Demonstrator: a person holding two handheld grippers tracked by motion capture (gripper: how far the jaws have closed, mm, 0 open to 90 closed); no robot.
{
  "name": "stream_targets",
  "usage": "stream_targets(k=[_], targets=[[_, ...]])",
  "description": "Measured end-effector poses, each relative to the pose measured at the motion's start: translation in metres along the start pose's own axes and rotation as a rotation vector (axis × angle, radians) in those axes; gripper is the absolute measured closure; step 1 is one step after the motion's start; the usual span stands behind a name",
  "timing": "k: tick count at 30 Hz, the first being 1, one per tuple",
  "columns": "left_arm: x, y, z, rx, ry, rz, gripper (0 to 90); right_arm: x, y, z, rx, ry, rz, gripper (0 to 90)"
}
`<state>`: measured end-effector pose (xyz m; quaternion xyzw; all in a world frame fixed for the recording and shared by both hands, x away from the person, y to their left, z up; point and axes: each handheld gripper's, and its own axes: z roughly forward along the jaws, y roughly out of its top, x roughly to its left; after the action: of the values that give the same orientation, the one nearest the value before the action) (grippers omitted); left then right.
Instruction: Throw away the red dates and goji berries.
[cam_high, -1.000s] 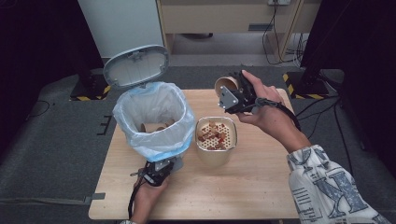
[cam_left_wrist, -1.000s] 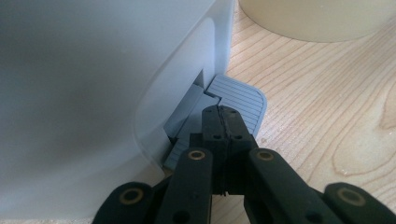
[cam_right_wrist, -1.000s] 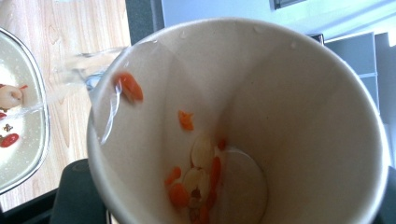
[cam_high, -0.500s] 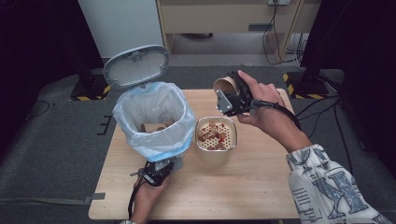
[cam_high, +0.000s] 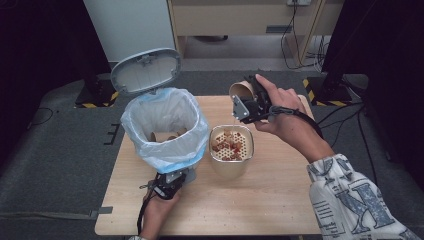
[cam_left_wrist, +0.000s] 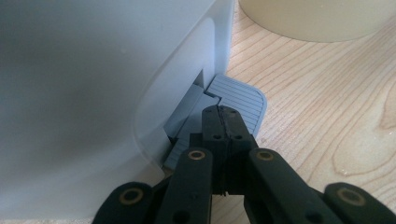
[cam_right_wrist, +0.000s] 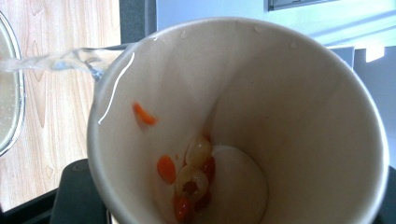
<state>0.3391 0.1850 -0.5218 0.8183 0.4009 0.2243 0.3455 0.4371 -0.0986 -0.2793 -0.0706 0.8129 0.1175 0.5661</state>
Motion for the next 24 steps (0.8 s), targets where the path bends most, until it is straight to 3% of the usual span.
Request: stream_targets(k=[17,20,24], targets=[[-0.0002,0.0001,-0.0001,0.001,0.001,0.000,89.2,-0.0023,0.0002,-0.0016,-0.003,-0.006,0.007,30.4],[-0.0004,0.0004,-0.0006,0.005,0.004,-0.002,89.2,-0.0032,0.0015,-0.0027,0.010,-0.018,-0.023,30.4],[-0.0006,0.0004,-0.0008,0.006,0.005,-0.003,89.1,-0.0024,0.0061,-0.0045,0.040,-0.056,-0.123,30.5]])
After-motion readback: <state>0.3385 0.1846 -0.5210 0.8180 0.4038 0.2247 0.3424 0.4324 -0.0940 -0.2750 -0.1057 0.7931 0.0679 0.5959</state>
